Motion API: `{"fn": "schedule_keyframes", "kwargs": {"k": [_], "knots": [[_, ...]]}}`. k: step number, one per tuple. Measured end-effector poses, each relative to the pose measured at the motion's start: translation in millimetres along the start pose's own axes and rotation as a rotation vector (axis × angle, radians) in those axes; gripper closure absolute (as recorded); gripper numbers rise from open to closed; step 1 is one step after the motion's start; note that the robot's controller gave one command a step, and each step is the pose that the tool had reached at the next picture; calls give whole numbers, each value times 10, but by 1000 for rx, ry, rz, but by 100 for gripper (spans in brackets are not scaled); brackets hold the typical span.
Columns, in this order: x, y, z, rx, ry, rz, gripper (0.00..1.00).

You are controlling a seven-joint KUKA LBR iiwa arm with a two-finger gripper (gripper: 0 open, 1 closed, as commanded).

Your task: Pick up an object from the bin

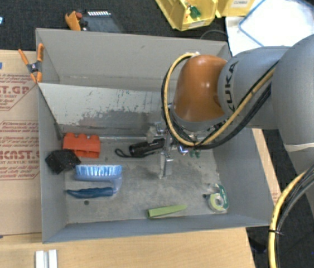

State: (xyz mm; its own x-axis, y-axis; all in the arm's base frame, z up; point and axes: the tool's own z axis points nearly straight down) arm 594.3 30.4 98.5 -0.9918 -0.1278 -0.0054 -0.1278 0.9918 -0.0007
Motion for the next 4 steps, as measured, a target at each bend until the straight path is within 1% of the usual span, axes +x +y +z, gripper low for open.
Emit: {"fn": "schedule_keyframes", "kwargs": {"k": [1, 2, 3, 4], "knots": [[0, -34, 275, -1, -20, 58, 0], [-24, 184, 277, -1, -16, 10, 100], [-24, 184, 277, -1, -16, 10, 100], [2, 186, 123, -1, -8, 10, 100]]}}
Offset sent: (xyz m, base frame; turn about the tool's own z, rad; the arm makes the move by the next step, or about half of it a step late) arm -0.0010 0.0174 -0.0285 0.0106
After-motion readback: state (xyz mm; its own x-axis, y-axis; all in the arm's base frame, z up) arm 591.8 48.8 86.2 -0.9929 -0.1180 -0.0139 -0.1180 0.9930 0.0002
